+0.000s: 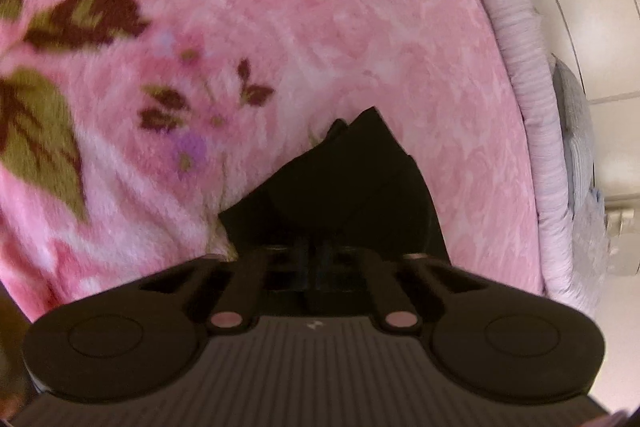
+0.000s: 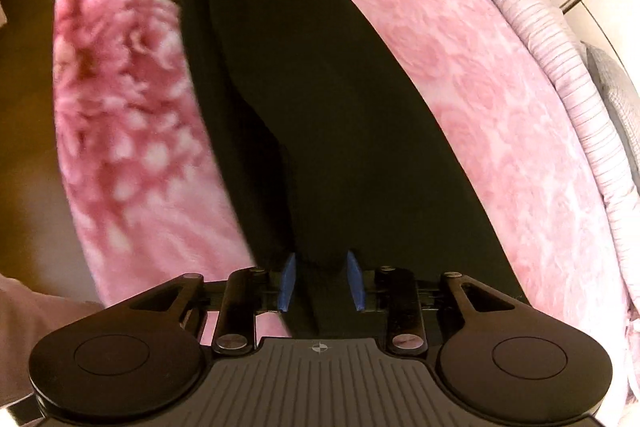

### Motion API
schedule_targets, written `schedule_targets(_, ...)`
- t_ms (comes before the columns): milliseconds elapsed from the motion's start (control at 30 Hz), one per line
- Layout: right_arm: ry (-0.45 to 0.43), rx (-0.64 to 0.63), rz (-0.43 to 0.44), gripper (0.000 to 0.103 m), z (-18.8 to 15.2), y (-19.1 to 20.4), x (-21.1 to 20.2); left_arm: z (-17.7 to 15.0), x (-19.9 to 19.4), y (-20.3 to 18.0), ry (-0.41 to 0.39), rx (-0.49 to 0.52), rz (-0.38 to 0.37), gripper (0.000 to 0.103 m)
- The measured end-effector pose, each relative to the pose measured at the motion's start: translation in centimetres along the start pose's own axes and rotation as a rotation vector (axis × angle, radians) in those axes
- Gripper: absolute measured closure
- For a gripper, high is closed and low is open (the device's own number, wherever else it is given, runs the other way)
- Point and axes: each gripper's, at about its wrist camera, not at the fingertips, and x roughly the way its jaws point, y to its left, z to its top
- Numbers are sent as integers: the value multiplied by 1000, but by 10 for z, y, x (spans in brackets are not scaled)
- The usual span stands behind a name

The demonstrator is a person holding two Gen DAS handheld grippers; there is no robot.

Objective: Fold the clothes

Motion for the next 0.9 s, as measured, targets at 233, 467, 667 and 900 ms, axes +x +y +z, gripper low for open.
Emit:
schedule_targets(233, -35, 128, 67, 102, -2, -18, -12, -8, -37, -2, -71, 156, -56, 103)
schedule_targets(467, -48, 137, 63, 102, -13, -8, -9, -17, -15, 12, -89, 251, 20, 102)
schedule_targets(667, -64, 487, 119, 87, -76, -43, -26, -42, -34, -1, -173, 388, 236, 99)
schedule_targets(900, -82, 897, 184, 82, -149, -85, -46, -129, -38, -65, -22, 640, 90, 98)
